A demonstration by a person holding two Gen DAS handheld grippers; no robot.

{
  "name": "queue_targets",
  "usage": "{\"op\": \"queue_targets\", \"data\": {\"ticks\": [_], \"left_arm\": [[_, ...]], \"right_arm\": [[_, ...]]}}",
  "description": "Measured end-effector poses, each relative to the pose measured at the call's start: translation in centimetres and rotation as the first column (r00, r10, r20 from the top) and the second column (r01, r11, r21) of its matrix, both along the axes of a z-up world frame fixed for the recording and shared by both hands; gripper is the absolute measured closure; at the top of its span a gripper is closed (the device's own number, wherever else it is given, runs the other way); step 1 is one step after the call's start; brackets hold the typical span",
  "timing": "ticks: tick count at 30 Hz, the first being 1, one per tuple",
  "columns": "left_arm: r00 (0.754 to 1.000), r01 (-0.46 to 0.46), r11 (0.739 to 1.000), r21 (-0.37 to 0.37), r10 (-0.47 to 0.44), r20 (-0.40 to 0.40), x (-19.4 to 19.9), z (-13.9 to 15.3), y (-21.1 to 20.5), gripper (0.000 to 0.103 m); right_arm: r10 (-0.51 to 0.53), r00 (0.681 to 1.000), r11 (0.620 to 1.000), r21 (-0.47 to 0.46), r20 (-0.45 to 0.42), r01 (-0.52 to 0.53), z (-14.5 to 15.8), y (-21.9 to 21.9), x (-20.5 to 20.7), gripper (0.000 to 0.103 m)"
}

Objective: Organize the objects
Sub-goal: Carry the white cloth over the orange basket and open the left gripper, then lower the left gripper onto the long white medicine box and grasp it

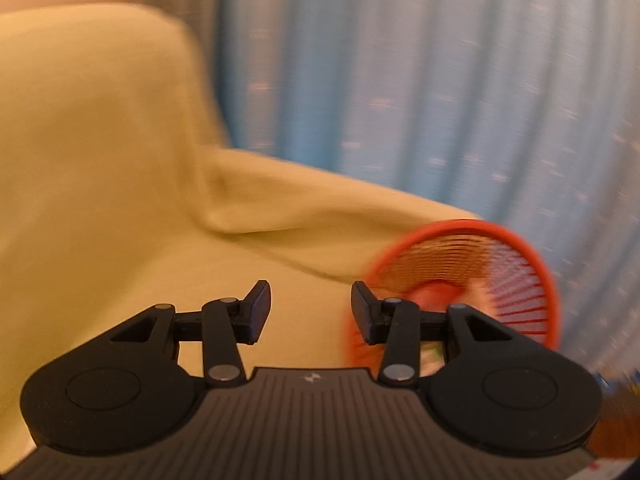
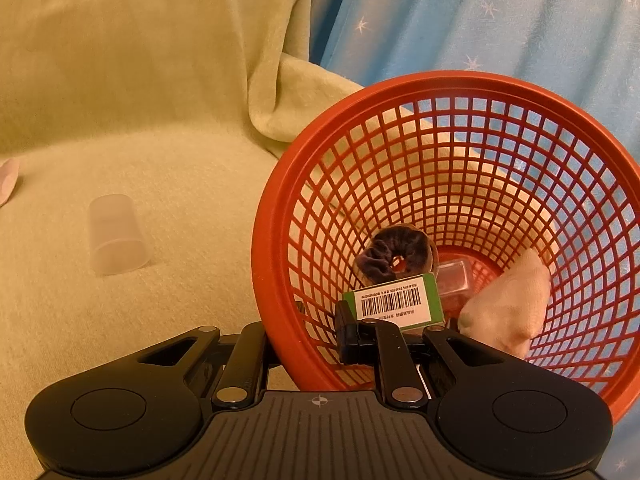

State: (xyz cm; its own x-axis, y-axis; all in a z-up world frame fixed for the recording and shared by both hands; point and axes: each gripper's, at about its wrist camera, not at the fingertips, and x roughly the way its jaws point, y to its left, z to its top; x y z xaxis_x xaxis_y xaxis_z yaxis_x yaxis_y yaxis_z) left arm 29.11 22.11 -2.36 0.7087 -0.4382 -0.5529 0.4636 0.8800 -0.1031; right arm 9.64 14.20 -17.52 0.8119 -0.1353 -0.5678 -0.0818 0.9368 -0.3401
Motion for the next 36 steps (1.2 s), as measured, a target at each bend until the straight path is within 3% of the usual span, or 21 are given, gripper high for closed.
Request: {"op": "queue_targets", "data": {"ticks": [4,9,13,17,21,28,36], "left_arm": [[0.986,-0.168,0.985,0.025,0.168,-0.006,0.4,-0.9,6.5,0.062],[0.939,-0.34,0.939,0.055,0.342,-0.037,-0.2,-2.7,13.8,0.06],[0.903,-0.419,0.904,0.082,0.425,-0.068,-1.1,-4.7,17.3,0.06],[0.883,-0.448,0.889,0.094,0.457,-0.108,-1.8,-7.4,18.3,0.06],[0.873,-0.465,0.871,0.161,0.481,-0.082,-2.2,-9.5,18.4,0.056],[0.87,-0.453,0.847,0.277,0.488,-0.07,-1.0,-12.4,20.5,0.049],[0.872,-0.427,0.847,0.317,0.478,-0.103,0.4,-14.3,21.7,0.049]], "right_arm": [[-0.001,1.0,1.0,-0.003,-0.001,0.001,0.0,-0.1,0.1,0.091],[-0.001,1.0,1.0,-0.002,-0.001,0.001,0.0,-0.1,0.2,0.091],[0.002,1.0,1.0,-0.012,-0.004,-0.002,-0.2,-0.1,0.0,0.091],[0.003,1.0,1.0,-0.016,-0.004,-0.003,-0.2,-0.3,-0.2,0.091],[0.004,1.0,1.0,-0.019,-0.005,-0.004,-0.2,-0.3,-0.2,0.091],[0.005,1.0,1.0,-0.022,-0.007,-0.005,-0.3,-0.3,-0.2,0.091],[0.005,1.0,1.0,-0.024,-0.009,-0.005,-0.4,-0.2,-0.3,0.091]]}}
